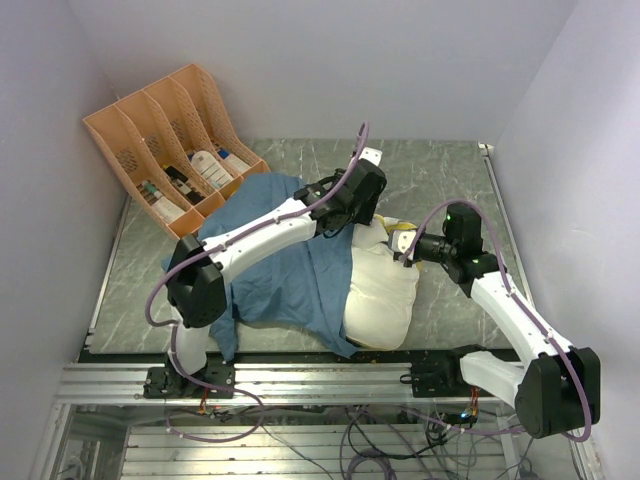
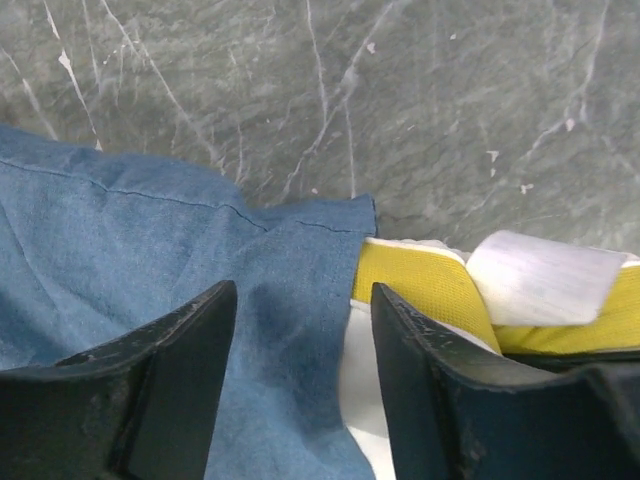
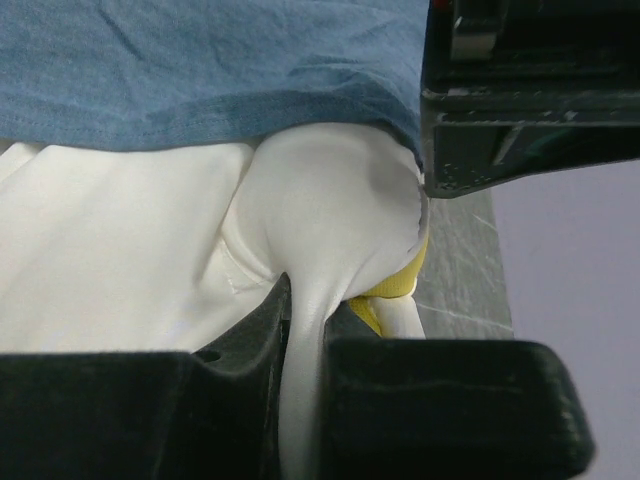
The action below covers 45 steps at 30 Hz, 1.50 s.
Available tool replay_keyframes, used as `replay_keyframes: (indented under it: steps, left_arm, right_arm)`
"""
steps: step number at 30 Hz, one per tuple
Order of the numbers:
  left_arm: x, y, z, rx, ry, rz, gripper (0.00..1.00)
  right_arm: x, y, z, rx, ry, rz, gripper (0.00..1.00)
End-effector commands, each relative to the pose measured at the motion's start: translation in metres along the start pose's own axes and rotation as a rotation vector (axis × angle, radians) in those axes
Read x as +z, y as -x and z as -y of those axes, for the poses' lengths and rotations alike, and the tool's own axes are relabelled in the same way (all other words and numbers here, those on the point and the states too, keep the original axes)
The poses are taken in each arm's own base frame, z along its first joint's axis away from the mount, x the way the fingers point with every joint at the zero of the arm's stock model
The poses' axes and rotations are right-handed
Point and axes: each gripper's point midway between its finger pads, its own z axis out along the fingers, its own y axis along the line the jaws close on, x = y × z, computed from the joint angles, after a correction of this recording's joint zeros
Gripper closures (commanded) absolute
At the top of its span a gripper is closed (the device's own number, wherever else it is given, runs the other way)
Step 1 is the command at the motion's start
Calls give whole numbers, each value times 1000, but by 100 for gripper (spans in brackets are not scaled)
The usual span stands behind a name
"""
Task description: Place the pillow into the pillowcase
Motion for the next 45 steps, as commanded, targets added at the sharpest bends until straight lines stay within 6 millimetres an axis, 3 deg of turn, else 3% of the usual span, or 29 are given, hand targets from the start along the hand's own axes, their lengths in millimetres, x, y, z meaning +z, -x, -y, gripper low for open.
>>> replay_keyframes:
  steps: [1, 8, 10, 11, 12, 16, 19, 23, 27, 30, 32, 35, 38, 40, 42, 45]
  left_arm:
    - [6, -7, -16, 71, 83, -44, 37]
    - [4, -20, -31, 111, 143, -80, 61]
    - [2, -17, -32, 107, 143, -72, 79]
    - [0, -14, -30, 103, 136, -64, 89]
    - [-3, -8, -28, 95, 123, -50, 92]
    - [-22, 33, 1, 23, -37, 45, 93]
    - [-48, 79, 38, -68, -237, 149, 93]
    - [-89, 139, 84, -162, -495, 274, 93]
    - [-141, 198, 115, -262, -732, 424, 93]
    - [-182, 226, 133, -334, -921, 505, 93]
    - [-200, 236, 139, -374, -1007, 536, 93]
    - [-201, 231, 140, -413, -1044, 540, 93]
    - [-172, 213, 130, -450, -994, 509, 93]
    - [-143, 196, 116, -519, -972, 466, 93]
    - [-132, 193, 105, -591, -1001, 458, 93]
    - [-129, 192, 109, -635, -1089, 427, 93]
  right_arm:
    - [4, 21, -10, 4, 44, 86, 100]
    - [5, 20, -9, 10, 37, 86, 100]
    - [5, 19, -8, 15, 32, 84, 100]
    - [5, 19, -7, 19, 27, 82, 100]
    - [6, 19, -6, 26, 21, 81, 100]
    - [7, 19, 11, 78, -46, 78, 100]
    - [7, 24, 47, 162, -174, 87, 100]
    - [-4, 43, 128, 332, -424, 160, 100]
    - [-37, 82, 207, 559, -556, 401, 100]
    - [-64, 124, 227, 685, -545, 708, 100]
    - [-76, 155, 218, 762, -457, 932, 100]
    - [-46, 164, 189, 903, -307, 1018, 100]
    - [15, 150, 135, 937, -232, 838, 100]
    - [43, 138, 100, 957, -201, 743, 100]
    - [59, 125, 76, 1000, -166, 693, 100]
    - [68, 110, 69, 1070, -148, 686, 100]
